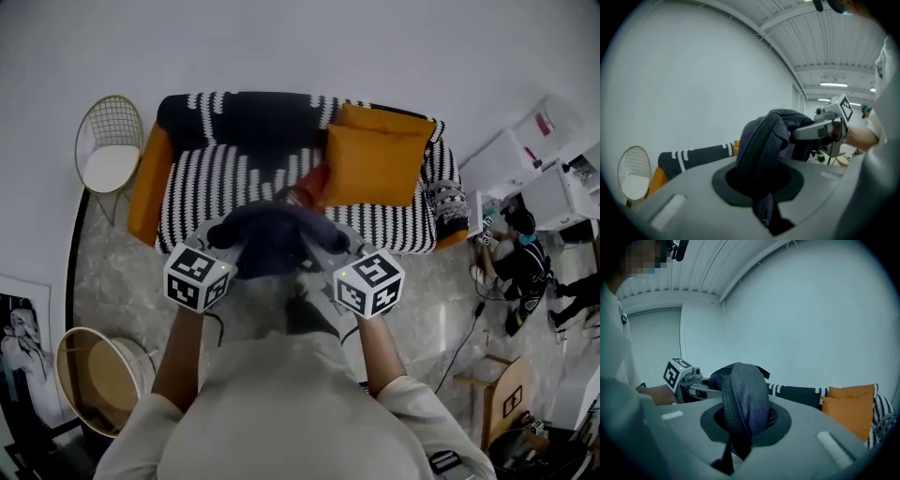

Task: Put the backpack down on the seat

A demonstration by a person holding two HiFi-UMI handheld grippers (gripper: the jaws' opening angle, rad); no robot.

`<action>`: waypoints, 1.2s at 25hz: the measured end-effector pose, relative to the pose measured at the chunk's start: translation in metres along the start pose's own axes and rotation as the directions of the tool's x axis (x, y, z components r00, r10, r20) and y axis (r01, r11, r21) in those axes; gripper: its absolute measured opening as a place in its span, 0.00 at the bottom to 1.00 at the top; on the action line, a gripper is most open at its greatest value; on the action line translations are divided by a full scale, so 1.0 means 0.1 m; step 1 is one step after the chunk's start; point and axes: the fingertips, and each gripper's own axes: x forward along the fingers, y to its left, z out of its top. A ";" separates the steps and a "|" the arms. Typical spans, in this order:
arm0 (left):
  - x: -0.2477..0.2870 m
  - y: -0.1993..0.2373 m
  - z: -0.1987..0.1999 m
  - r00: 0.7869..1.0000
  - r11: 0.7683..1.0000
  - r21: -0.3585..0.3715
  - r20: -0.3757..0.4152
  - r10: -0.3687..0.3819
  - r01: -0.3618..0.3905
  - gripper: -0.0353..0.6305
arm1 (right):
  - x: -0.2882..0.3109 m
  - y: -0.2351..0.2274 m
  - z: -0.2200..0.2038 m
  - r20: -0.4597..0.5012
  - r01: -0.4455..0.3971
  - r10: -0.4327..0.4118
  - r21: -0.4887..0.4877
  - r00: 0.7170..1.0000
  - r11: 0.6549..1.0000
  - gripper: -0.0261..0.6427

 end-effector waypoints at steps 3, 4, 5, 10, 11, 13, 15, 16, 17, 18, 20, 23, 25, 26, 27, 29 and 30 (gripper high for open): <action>0.21 0.17 0.07 1.000 1.000 0.004 -0.005 0.003 -0.003 0.12 | 0.15 -0.24 0.06 0.004 0.005 -0.005 0.021 1.000 1.000 0.10; 0.30 0.24 0.09 1.000 1.000 0.002 -0.008 0.004 -0.004 0.12 | 0.21 -0.33 0.08 0.002 0.005 -0.005 0.025 1.000 1.000 0.10; 0.39 0.30 0.11 1.000 1.000 -0.001 -0.012 0.005 -0.005 0.12 | 0.27 -0.42 0.09 -0.001 0.003 -0.003 0.029 1.000 1.000 0.10; 0.91 0.65 0.25 0.999 1.000 -0.010 -0.039 0.022 -0.023 0.12 | 0.60 -1.00 0.21 -0.010 -0.016 0.017 0.042 1.000 0.999 0.10; 1.00 0.73 0.28 0.999 0.999 -0.016 -0.045 0.029 -0.029 0.12 | 0.67 -1.12 0.25 -0.015 -0.022 0.022 0.040 1.000 0.999 0.10; 1.18 0.89 0.35 0.998 0.999 -0.030 -0.051 0.036 -0.037 0.12 | 0.82 -1.32 0.35 -0.024 -0.034 0.035 0.030 0.999 0.999 0.10; 1.35 1.05 0.44 0.998 0.998 -0.043 -0.050 0.039 -0.041 0.12 | 0.97 -1.52 0.46 -0.030 -0.045 0.045 0.021 0.999 0.999 0.10; 1.45 1.15 0.49 0.998 0.998 -0.049 -0.050 0.041 -0.043 0.12 | 1.05 -1.62 0.51 -0.033 -0.048 0.048 0.019 0.998 0.999 0.10; 1.55 1.24 0.53 0.998 0.998 -0.052 -0.050 0.043 -0.045 0.12 | 1.13 -1.73 0.55 -0.036 -0.049 0.050 0.019 0.998 0.999 0.10; 1.66 1.33 0.56 0.998 0.997 -0.055 -0.052 0.045 -0.047 0.12 | 1.21 -1.85 0.59 -0.039 -0.050 0.051 0.022 0.998 0.998 0.10; 1.86 1.50 0.62 0.997 0.997 -0.058 -0.059 0.049 -0.052 0.12 | 1.36 -2.07 0.64 -0.047 -0.053 0.055 0.032 0.997 0.998 0.10; 2.14 1.73 0.69 0.996 0.996 -0.060 -0.070 0.058 -0.062 0.12 | 1.57 -2.37 0.70 -0.059 -0.063 0.066 0.048 0.996 0.997 0.10; 2.30 1.89 0.75 0.995 0.996 -0.058 -0.074 0.063 -0.067 0.12 | 1.71 -2.54 0.76 -0.069 -0.075 0.078 0.047 0.995 0.996 0.10; 2.38 1.97 0.79 0.995 0.996 -0.056 -0.076 0.065 -0.069 0.12 | 1.78 -2.62 0.80 -0.074 -0.081 0.085 0.044 0.994 0.996 0.10; 2.45 2.05 0.82 0.995 0.996 -0.052 -0.078 0.067 -0.071 0.12 | 1.85 -2.70 0.84 -0.076 -0.085 0.089 0.043 0.993 0.995 0.10; 2.58 2.22 0.87 0.994 0.996 -0.048 -0.088 0.066 -0.071 0.12 | 2.02 -2.87 0.91 -0.078 -0.082 0.085 0.043 0.993 0.996 0.10; 2.65 2.31 0.89 0.994 0.997 -0.048 -0.092 0.061 -0.066 0.12 | 2.10 -2.94 0.93 -0.078 -0.074 0.078 0.044 0.994 0.996 0.10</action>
